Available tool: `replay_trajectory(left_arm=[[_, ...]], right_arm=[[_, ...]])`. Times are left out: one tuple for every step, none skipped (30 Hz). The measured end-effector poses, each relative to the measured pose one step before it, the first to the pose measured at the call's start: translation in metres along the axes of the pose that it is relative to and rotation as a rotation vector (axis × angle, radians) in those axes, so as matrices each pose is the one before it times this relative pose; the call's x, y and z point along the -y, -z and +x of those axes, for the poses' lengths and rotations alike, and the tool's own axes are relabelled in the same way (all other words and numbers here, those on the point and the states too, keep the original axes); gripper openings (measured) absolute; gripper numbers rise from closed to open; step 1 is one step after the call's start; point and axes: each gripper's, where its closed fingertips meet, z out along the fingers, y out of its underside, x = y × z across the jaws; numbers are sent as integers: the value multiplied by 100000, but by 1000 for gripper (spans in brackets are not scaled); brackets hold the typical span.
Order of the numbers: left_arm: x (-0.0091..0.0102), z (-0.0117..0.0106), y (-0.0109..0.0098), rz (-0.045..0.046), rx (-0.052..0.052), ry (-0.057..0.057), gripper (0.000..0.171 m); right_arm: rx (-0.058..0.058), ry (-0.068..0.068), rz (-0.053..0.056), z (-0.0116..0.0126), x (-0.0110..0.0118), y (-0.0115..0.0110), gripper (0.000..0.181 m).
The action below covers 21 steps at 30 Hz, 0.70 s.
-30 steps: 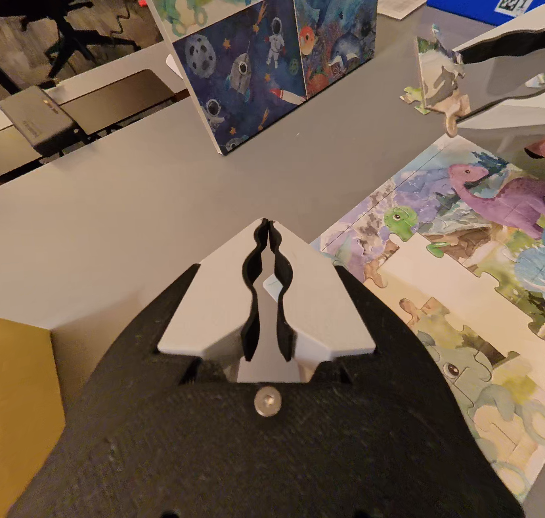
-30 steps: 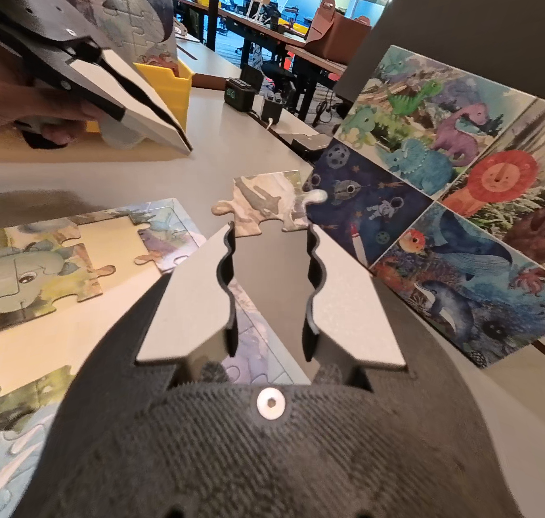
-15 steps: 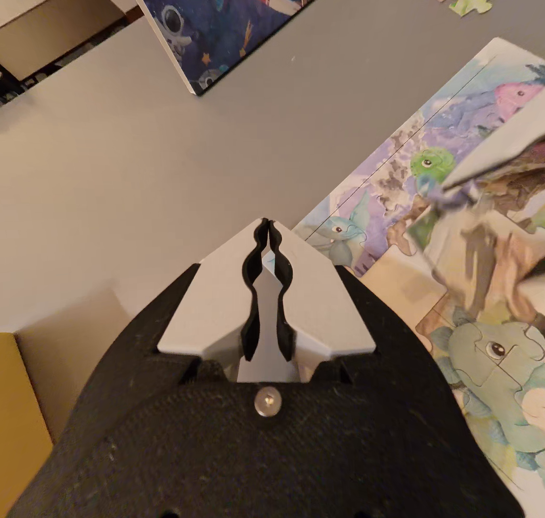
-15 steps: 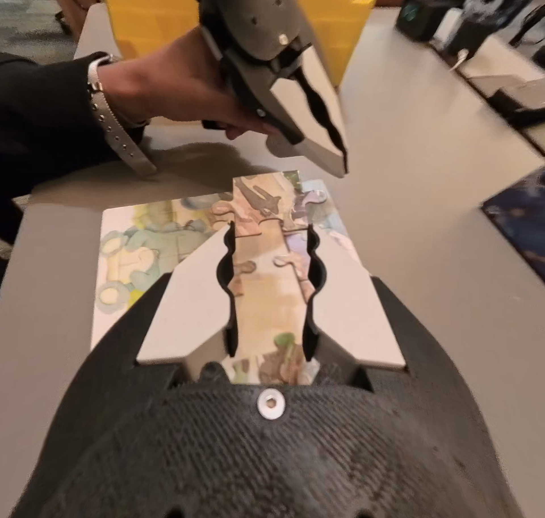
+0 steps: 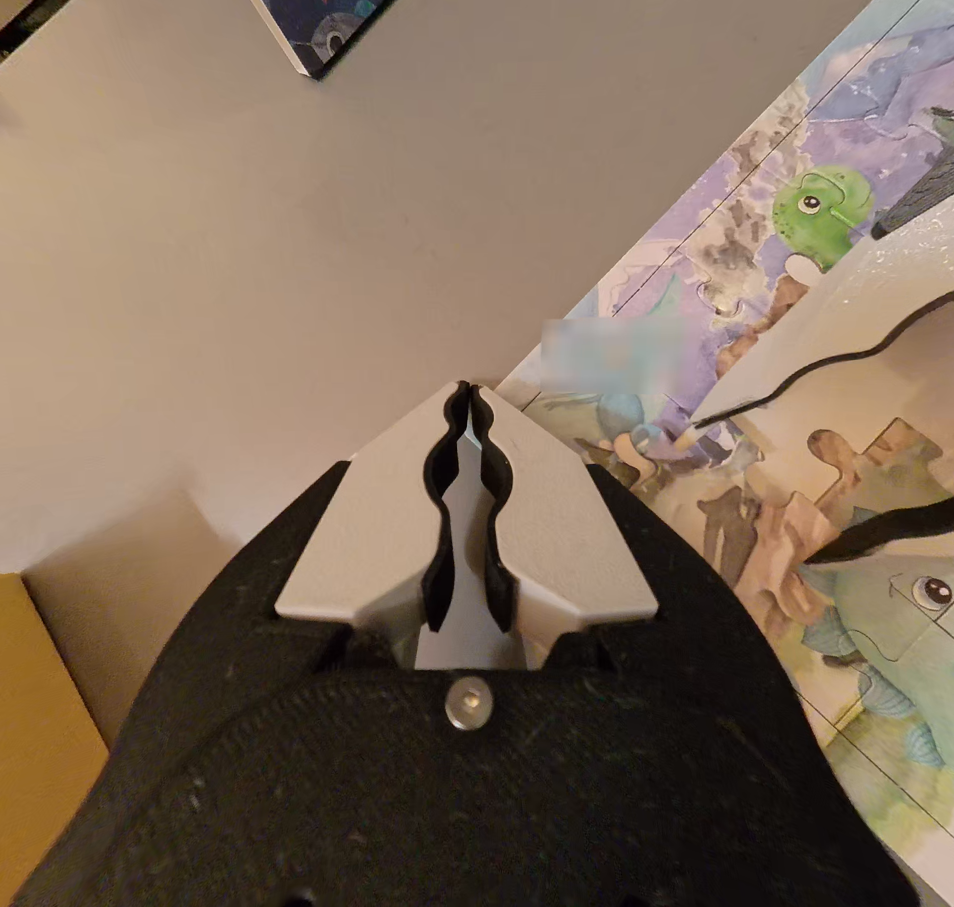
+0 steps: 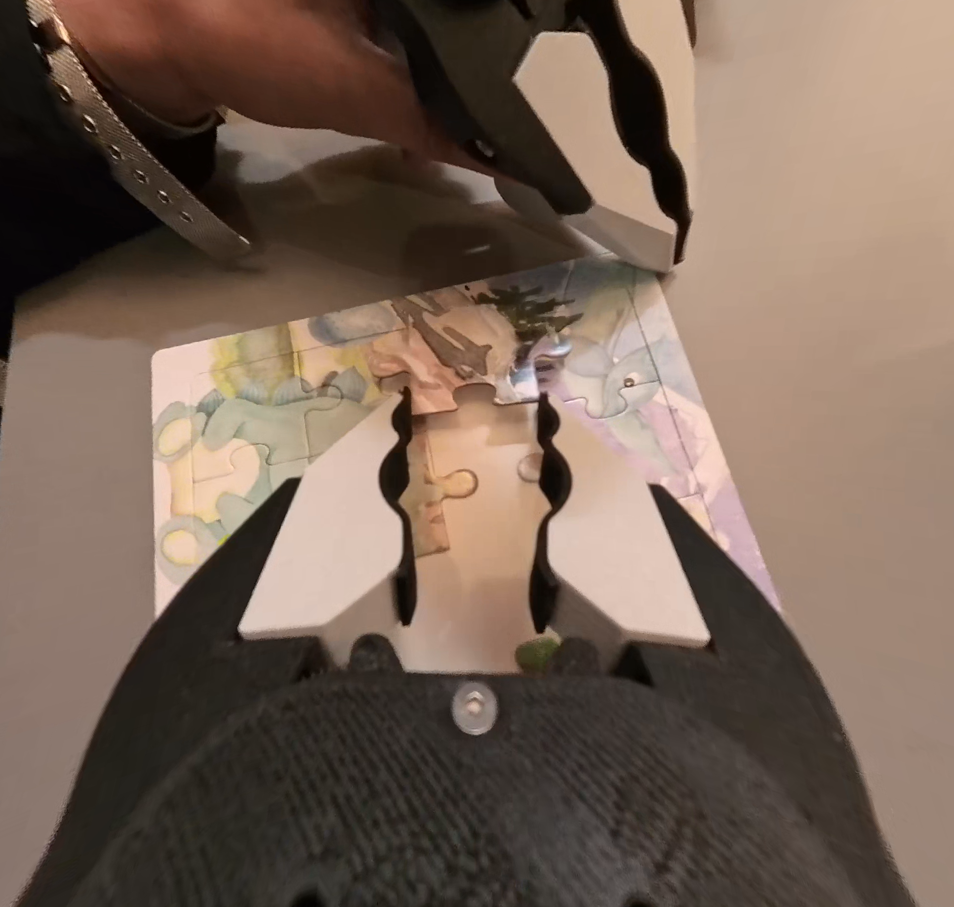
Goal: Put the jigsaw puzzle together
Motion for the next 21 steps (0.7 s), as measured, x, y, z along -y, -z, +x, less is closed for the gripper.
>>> replay_trajectory(left_arm=[[-16, -5, -3, -14, -60, 86, 0], [-14, -1, -4, 3, -81, 97, 0], [-7, 4, 6, 39, -66, 113, 0], [-9, -4, -8, -3, -22, 90, 0], [1, -1, -2, -34, 44, -27, 0], [1, -2, 0, -48, 106, -115, 0], [-9, -1, -5, -82, 162, -203, 0], [-1, -8, -11, -60, 163, -196, 0], [-11, -10, -18, -77, 146, -79, 0], [-30, -3, -1, -58, 99, -89, 0], [-8, -5, -8, -54, 61, -66, 0], [-8, 1, 6, -70, 67, -47, 0], [-15, 0, 1, -41, 111, -108, 0], [6, -3, 0, 16, 150, -144, 0], [-2, 1, -7, 9, 135, -131, 0], [-2, 3, 3, -25, 46, -71, 0], [-2, 2, -2, -47, -45, 38, 0], [9, -2, -10, 1, -72, 38, 0], [-6, -14, -13, 39, -120, 141, 0], [12, 5, 1, 118, -230, 320, 0], [-6, 3, 1, 21, -167, 200, 0]], right_arm=[[-504, 1496, -444, 79, -63, -61, 48], [369, 1255, 385, -53, 36, -27, 48], [665, 880, 228, -96, -17, -25, 48], [404, 832, 125, -42, -4, 13, 48], [371, 1226, -46, -75, -17, 12, 48], [-431, 1021, -249, 28, -36, 4, 48], [-534, 334, 44, 65, 38, 7, 48], [-75, 146, 28, 34, 27, -27, 48], [185, -71, 54, 14, 13, -39, 48], [83, -289, 99, 54, 25, -34, 48], [86, -207, 93, 36, 8, -1, 48], [-187, -16, 138, 63, -3, 15, 48], [-895, 206, 145, 144, -12, 56, 48], [-954, 339, 64, 143, -19, 72, 48], [-366, 262, -12, 56, -37, 70, 48], [113, 0, 17, -3, -22, 55, 49], [407, -159, 92, -48, -26, 21, 49], [336, -268, 70, -36, -35, 14, 48], [236, -346, 28, -3, -39, -15, 49], [224, -335, 36, -8, -45, -7, 49], [272, -278, 207, -2, 9, -7, 49]])
